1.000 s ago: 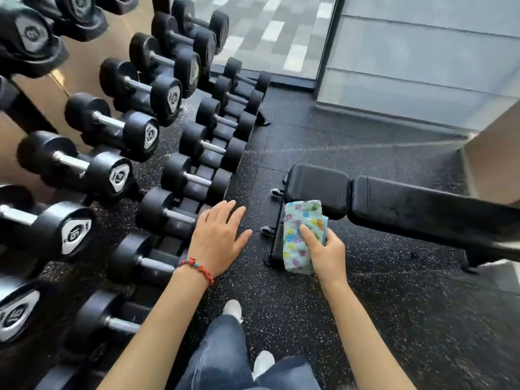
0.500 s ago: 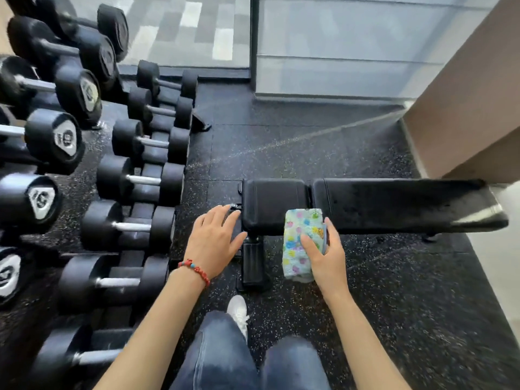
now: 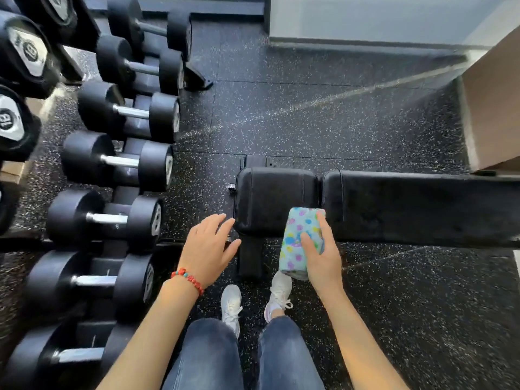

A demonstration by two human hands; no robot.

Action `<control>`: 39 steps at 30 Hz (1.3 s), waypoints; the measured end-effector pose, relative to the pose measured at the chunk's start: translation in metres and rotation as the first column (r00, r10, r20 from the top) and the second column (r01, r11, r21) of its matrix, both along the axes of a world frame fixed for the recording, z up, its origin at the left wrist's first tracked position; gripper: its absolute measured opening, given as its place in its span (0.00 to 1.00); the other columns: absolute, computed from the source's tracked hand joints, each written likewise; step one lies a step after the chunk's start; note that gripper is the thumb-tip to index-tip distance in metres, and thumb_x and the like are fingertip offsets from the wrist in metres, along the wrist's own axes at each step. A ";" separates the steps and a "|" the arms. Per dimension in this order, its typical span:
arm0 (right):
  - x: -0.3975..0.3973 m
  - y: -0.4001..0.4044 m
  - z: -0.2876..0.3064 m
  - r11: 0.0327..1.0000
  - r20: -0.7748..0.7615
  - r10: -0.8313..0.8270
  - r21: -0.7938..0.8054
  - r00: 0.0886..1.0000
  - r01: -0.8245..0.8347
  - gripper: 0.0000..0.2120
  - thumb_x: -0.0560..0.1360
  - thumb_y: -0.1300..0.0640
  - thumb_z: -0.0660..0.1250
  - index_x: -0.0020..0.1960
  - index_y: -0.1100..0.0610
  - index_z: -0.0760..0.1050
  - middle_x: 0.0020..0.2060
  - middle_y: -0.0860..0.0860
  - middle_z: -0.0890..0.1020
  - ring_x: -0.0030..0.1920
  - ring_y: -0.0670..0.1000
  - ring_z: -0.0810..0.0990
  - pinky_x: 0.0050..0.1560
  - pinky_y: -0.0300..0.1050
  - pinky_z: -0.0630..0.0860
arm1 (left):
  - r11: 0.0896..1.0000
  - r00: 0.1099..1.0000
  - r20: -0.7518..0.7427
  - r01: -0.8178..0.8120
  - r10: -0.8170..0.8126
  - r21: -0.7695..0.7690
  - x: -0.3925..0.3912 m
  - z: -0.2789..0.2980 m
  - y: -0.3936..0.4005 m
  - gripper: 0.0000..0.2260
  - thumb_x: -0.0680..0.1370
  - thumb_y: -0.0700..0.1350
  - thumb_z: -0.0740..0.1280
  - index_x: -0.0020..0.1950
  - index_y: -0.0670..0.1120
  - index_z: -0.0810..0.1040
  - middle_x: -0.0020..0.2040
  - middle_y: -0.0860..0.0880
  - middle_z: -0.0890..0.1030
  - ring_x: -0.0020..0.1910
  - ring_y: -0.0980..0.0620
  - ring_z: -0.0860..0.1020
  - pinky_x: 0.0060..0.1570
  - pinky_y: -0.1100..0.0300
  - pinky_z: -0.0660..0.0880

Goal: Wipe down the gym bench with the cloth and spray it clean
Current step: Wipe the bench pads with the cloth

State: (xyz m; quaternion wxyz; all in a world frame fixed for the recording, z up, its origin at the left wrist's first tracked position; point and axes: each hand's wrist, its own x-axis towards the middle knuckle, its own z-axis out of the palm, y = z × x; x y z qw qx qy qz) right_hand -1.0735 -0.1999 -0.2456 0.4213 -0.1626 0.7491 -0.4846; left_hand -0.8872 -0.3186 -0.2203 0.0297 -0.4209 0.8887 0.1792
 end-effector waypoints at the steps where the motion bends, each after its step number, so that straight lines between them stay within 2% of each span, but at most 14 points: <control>1: -0.009 -0.006 -0.011 0.999 0.006 0.025 0.024 1.000 -0.025 0.23 0.77 0.55 0.64 0.62 0.30 0.63 0.48 0.34 0.72 0.42 0.27 0.76 0.35 0.26 0.74 | 1.000 1.000 -0.003 -0.025 0.025 0.012 -0.007 -0.009 -0.002 0.19 0.74 0.44 0.71 0.60 0.36 0.76 0.60 0.36 0.77 0.60 0.38 0.75 0.57 0.42 0.73; 3: -0.025 -0.018 -0.035 0.997 0.006 0.056 0.056 0.998 -0.057 0.22 0.77 0.55 0.64 0.57 0.29 0.63 0.47 0.34 0.72 0.41 0.28 0.76 0.35 0.26 0.74 | 0.998 0.998 -0.010 -0.056 0.056 0.028 -0.020 -0.031 -0.007 0.18 0.74 0.45 0.70 0.60 0.35 0.77 0.59 0.36 0.78 0.59 0.37 0.75 0.56 0.41 0.73; 7: -0.049 -0.040 -0.089 0.992 -0.022 0.080 0.097 0.997 -0.077 0.20 0.77 0.56 0.64 0.63 0.38 0.65 0.46 0.35 0.73 0.41 0.26 0.75 0.35 0.23 0.72 | 0.997 0.998 -0.016 -0.065 0.066 0.049 -0.040 -0.078 -0.021 0.22 0.76 0.50 0.58 0.59 0.33 0.77 0.58 0.34 0.77 0.58 0.36 0.76 0.56 0.41 0.74; 12: -0.058 -0.062 -0.161 0.990 -0.071 0.093 0.114 0.993 -0.084 0.22 0.76 0.56 0.65 0.66 0.41 0.65 0.46 0.34 0.73 0.43 0.26 0.75 0.37 0.24 0.73 | 0.999 0.999 -0.035 -0.040 0.041 0.012 -0.056 -0.147 -0.045 0.22 0.76 0.49 0.57 0.61 0.34 0.76 0.60 0.34 0.76 0.59 0.35 0.75 0.57 0.41 0.73; 15: -0.056 -0.071 -0.199 0.985 -0.129 0.110 0.145 0.985 -0.091 0.22 0.76 0.56 0.65 0.67 0.41 0.65 0.49 0.38 0.75 0.47 0.36 0.78 0.46 0.35 0.77 | 1.000 0.999 -0.052 -0.017 0.016 -0.021 -0.064 -0.189 -0.061 0.22 0.77 0.49 0.58 0.62 0.34 0.75 0.61 0.35 0.76 0.61 0.35 0.74 0.59 0.42 0.72; 17: -0.055 -0.077 -0.223 0.982 -0.188 0.127 0.164 0.974 -0.096 0.23 0.76 0.56 0.64 0.68 0.42 0.65 0.55 0.45 0.76 0.52 0.45 0.77 0.52 0.45 0.76 | 1.000 0.998 -0.063 -0.002 0.000 -0.030 -0.069 -0.219 -0.072 0.22 0.77 0.48 0.58 0.63 0.34 0.74 0.62 0.34 0.75 0.61 0.35 0.73 0.60 0.41 0.71; 18: -0.055 -0.080 -0.234 0.980 -0.232 0.143 0.171 0.962 -0.104 0.23 0.77 0.56 0.64 0.68 0.42 0.64 0.57 0.47 0.76 0.54 0.48 0.76 0.54 0.45 0.74 | 0.999 0.998 -0.067 0.004 -0.006 -0.036 -0.071 -0.233 -0.077 0.22 0.77 0.48 0.58 0.63 0.34 0.74 0.62 0.35 0.75 0.62 0.35 0.73 0.60 0.41 0.70; 21: -0.055 -0.085 -0.262 0.967 -0.379 0.188 0.231 0.906 -0.104 0.23 0.78 0.55 0.62 0.70 0.42 0.62 0.54 0.47 0.72 0.51 0.47 0.72 0.50 0.41 0.68 | 0.999 0.997 -0.073 0.012 -0.015 -0.040 -0.076 -0.272 -0.087 0.22 0.77 0.47 0.57 0.64 0.34 0.73 0.65 0.35 0.73 0.65 0.35 0.71 0.61 0.40 0.70; 25: -0.052 -0.088 -0.286 0.931 -0.563 0.170 0.362 0.809 0.056 0.21 0.78 0.56 0.60 0.70 0.46 0.64 0.49 0.52 0.67 0.46 0.56 0.72 0.43 0.45 0.68 | 0.998 0.998 -0.066 0.011 -0.015 -0.061 -0.075 -0.315 -0.091 0.22 0.78 0.47 0.56 0.67 0.34 0.70 0.68 0.35 0.69 0.68 0.35 0.66 0.65 0.39 0.64; 29: -0.044 -0.094 -0.298 0.921 -0.690 0.168 0.364 0.704 0.137 0.18 0.77 0.56 0.62 0.67 0.55 0.69 0.46 0.60 0.70 0.42 0.61 0.73 0.38 0.45 0.66 | 0.997 0.994 -0.110 0.004 -0.012 -0.075 -0.068 -0.346 -0.088 0.23 0.79 0.47 0.56 0.70 0.35 0.65 0.71 0.36 0.65 0.71 0.37 0.62 0.68 0.42 0.59; 33: -0.033 -0.103 -0.299 0.922 -0.746 0.174 0.353 0.643 0.159 0.20 0.77 0.50 0.60 0.64 0.61 0.71 0.42 0.63 0.73 0.39 0.63 0.75 0.33 0.49 0.73 | 0.996 0.982 -0.187 0.003 -0.020 -0.093 -0.064 -0.357 -0.088 0.23 0.79 0.46 0.55 0.71 0.36 0.63 0.72 0.38 0.63 0.72 0.40 0.58 0.71 0.45 0.53; 36: -0.012 -0.117 -0.301 0.933 -0.789 0.220 0.342 0.574 0.112 0.20 0.76 0.52 0.60 0.62 0.63 0.73 0.38 0.63 0.75 0.35 0.62 0.76 0.31 0.48 0.76 | 0.997 0.972 -0.236 -0.019 0.000 -0.081 -0.063 -0.360 -0.089 0.22 0.80 0.45 0.55 0.71 0.36 0.63 0.72 0.39 0.61 0.73 0.42 0.57 0.71 0.47 0.51; 39: 0.006 -0.137 -0.308 0.930 -0.833 0.329 0.367 0.444 0.000 0.19 0.76 0.51 0.60 0.60 0.61 0.76 0.37 0.60 0.77 0.33 0.58 0.76 0.31 0.45 0.75 | 0.996 0.968 -0.253 -0.024 0.001 -0.089 -0.063 -0.363 -0.089 0.22 0.79 0.45 0.54 0.71 0.36 0.63 0.72 0.40 0.60 0.73 0.43 0.56 0.71 0.48 0.51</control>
